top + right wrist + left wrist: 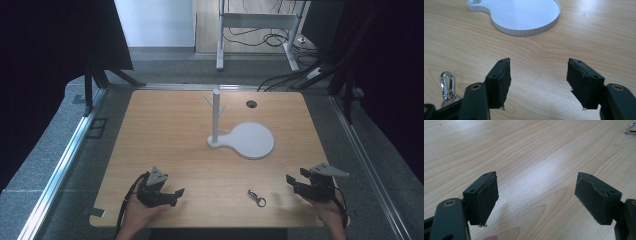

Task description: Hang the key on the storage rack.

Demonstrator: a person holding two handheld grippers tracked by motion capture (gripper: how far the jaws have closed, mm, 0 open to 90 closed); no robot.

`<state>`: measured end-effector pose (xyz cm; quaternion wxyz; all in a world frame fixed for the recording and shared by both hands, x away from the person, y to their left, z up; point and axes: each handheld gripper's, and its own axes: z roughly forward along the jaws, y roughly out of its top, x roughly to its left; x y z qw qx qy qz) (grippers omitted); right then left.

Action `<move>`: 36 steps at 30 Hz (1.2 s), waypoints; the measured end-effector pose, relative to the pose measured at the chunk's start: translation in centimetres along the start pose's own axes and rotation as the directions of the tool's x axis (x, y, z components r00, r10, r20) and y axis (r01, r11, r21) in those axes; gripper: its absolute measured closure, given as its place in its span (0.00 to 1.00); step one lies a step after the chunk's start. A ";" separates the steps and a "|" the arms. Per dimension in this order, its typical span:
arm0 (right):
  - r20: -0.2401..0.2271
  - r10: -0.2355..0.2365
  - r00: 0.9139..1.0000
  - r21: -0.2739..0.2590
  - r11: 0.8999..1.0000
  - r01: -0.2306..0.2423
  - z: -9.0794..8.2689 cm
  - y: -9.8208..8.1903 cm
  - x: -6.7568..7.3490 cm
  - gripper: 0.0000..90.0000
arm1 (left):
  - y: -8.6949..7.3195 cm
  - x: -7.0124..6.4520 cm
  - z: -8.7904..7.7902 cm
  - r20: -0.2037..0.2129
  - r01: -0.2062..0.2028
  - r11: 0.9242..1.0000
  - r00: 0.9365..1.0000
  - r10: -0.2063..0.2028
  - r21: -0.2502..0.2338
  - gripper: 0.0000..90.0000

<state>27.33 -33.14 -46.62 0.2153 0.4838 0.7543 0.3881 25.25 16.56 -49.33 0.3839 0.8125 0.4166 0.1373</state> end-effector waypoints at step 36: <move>-0.145 -0.083 0.986 0.121 0.987 0.101 -1.9 4.3 2.1 0.60 | 0.1 1.5 -1.5 0.030 0.086 0.996 0.996 -0.086 0.004 0.22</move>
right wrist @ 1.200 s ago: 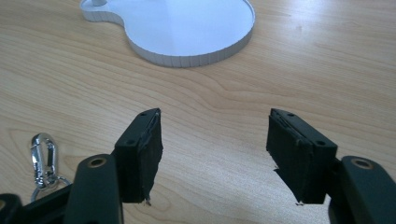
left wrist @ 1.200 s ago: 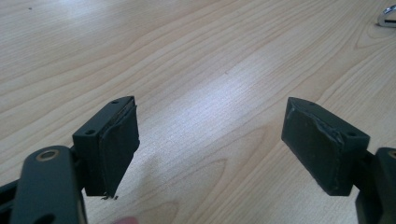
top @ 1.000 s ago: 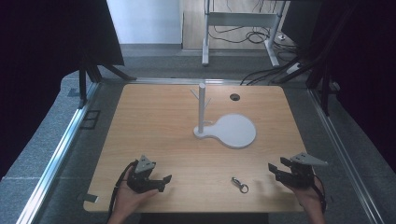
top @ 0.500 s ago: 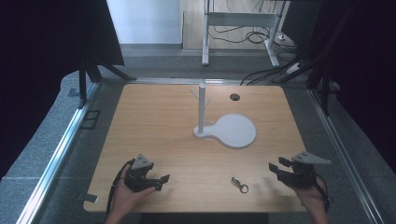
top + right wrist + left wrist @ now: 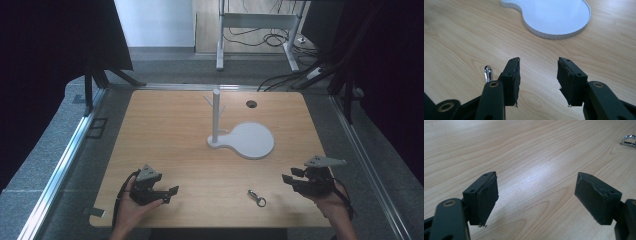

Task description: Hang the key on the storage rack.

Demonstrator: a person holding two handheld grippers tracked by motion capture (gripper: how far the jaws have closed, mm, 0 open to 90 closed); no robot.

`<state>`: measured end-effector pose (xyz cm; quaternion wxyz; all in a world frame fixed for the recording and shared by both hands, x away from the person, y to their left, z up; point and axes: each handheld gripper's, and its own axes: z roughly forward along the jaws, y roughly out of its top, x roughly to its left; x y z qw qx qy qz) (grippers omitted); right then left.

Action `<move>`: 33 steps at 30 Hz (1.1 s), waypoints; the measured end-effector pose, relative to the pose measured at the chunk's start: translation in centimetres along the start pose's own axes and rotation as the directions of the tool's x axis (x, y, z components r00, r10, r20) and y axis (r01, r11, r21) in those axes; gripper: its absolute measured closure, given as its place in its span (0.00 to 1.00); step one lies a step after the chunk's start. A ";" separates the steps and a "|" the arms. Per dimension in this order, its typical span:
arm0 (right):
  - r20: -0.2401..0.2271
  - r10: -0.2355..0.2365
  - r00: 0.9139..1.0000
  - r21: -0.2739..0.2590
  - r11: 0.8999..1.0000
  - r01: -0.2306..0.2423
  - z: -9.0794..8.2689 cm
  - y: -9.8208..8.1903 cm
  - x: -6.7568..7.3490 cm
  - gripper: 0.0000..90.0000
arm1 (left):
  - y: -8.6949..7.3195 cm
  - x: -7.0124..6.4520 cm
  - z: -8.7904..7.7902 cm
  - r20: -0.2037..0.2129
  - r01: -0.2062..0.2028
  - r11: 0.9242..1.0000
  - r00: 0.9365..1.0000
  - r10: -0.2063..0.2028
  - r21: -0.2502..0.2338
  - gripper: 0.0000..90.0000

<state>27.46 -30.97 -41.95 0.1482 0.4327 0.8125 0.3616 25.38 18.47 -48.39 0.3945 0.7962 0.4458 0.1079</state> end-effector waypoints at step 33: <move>-0.143 -0.160 0.977 0.321 0.926 0.198 4.6 2.9 5.0 0.74 | 0.0 -0.9 0.3 0.032 -0.056 0.998 0.998 0.055 0.022 0.26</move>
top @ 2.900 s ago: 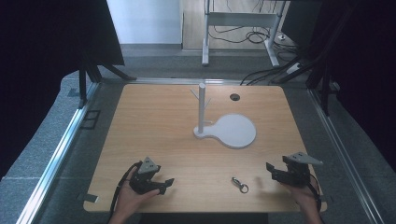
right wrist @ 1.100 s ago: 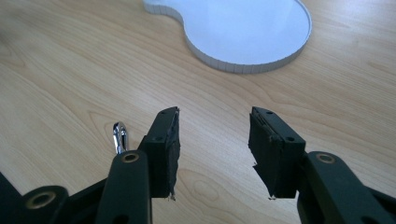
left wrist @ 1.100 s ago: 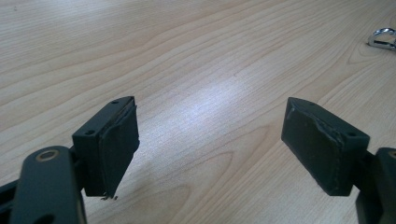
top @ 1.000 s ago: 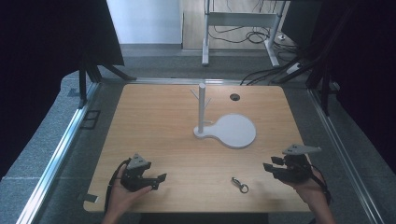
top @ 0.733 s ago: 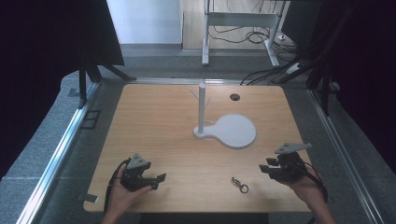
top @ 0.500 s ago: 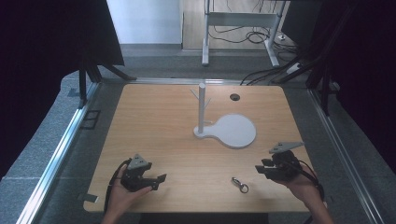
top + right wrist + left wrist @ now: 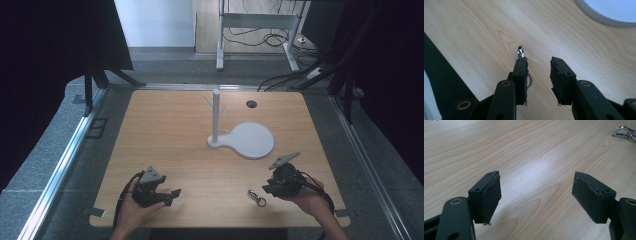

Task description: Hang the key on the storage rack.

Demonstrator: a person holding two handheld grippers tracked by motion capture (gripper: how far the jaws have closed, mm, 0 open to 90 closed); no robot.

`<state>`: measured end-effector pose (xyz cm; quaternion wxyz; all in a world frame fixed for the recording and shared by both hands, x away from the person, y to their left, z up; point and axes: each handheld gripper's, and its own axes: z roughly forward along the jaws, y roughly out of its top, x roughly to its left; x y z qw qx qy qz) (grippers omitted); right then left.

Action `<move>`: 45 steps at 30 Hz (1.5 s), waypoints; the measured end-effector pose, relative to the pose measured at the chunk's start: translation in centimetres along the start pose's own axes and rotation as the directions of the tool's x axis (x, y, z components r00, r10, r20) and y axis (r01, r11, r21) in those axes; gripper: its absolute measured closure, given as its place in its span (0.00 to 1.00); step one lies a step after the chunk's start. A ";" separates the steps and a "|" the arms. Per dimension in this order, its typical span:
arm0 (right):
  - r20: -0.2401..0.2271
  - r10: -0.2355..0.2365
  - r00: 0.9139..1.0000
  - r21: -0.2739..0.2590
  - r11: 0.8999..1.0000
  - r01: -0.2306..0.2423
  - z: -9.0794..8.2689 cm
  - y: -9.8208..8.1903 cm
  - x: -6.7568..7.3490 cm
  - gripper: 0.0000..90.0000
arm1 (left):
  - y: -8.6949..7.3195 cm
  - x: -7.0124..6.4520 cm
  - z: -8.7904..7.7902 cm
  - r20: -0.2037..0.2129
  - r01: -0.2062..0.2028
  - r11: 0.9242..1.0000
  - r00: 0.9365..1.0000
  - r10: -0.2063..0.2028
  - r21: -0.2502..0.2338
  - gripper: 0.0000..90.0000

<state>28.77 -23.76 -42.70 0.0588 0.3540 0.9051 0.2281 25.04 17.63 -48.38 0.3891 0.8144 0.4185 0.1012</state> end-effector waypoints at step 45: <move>-0.002 -0.069 0.998 0.217 0.974 0.068 6.0 0.3 1.9 0.94 | -0.2 -0.2 0.6 -0.044 -0.029 0.999 0.999 0.029 0.014 0.28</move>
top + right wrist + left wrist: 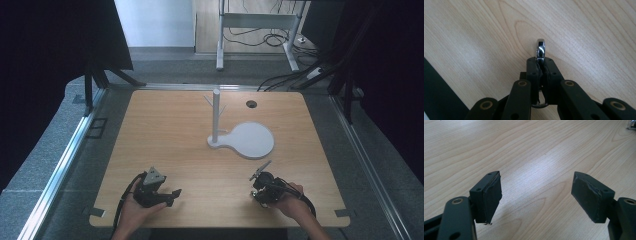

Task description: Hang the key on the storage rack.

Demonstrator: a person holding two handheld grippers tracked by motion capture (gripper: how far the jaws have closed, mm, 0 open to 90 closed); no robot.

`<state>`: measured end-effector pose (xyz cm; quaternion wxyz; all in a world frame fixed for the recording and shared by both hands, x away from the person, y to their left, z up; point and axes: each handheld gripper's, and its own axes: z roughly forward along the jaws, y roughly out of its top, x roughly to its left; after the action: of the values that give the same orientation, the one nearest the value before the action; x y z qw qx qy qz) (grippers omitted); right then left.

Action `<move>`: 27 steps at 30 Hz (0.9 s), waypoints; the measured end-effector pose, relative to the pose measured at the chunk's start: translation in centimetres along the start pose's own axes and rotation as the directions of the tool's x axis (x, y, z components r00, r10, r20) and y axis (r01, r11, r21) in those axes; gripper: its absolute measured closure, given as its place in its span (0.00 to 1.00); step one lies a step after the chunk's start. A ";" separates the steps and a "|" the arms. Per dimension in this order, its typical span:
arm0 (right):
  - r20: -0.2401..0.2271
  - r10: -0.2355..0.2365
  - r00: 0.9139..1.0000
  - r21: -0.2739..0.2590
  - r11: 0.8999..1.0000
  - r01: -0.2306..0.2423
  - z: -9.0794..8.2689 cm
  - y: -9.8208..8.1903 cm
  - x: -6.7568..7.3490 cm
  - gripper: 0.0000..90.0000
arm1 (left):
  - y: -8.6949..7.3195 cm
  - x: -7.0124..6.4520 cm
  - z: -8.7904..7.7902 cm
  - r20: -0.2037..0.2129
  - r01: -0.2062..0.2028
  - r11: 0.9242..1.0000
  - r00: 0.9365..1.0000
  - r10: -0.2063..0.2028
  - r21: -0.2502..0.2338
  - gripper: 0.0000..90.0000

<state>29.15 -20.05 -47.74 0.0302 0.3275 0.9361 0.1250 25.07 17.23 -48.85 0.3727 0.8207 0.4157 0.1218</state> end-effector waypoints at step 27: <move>0.032 -0.012 0.999 -0.105 0.994 0.015 -3.7 1.0 -0.9 0.94 | 0.0 -0.1 0.2 0.002 -0.002 1.000 1.000 0.002 0.006 0.28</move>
<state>29.95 -20.61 -43.90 0.0631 0.3211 0.9298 0.1685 25.10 17.00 -49.01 0.3703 0.8223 0.4151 0.1201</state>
